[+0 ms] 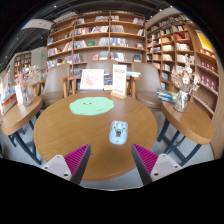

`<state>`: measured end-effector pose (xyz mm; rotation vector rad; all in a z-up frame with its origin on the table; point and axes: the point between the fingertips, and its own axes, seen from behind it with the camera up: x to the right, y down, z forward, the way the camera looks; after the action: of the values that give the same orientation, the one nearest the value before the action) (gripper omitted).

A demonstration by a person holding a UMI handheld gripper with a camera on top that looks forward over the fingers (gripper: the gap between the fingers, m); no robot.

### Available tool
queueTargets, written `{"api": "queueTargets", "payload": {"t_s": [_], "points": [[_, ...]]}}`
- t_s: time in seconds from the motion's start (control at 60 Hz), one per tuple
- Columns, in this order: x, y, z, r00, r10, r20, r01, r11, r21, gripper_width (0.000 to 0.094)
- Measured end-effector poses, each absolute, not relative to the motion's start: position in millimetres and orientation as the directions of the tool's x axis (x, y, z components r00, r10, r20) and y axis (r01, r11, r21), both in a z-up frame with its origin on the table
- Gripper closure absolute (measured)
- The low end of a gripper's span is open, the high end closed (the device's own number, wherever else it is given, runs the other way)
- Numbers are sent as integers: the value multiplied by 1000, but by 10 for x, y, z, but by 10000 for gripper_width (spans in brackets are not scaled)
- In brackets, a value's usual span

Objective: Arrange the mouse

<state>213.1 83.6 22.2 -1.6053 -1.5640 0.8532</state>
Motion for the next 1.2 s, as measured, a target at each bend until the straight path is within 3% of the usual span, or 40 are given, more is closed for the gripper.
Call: {"api": "queueTargets", "payload": {"t_s": [0.35, 1.033, 1.133, 1.167, 1.183, 1.2], "points": [[1521, 1025, -160, 83, 997, 2, 563, -45, -825, 77], [856, 892, -143, 0, 1000, -6, 573, -5, -820, 138], [865, 919, -149, 5, 1000, 3, 577, -1, -817, 205], [860, 931, -151, 7, 1000, 6, 578, 1, -816, 303], [851, 946, -155, 12, 1000, 7, 579, -1, -815, 439], [848, 939, -150, 14, 1000, -4, 577, -12, -817, 480]]}}
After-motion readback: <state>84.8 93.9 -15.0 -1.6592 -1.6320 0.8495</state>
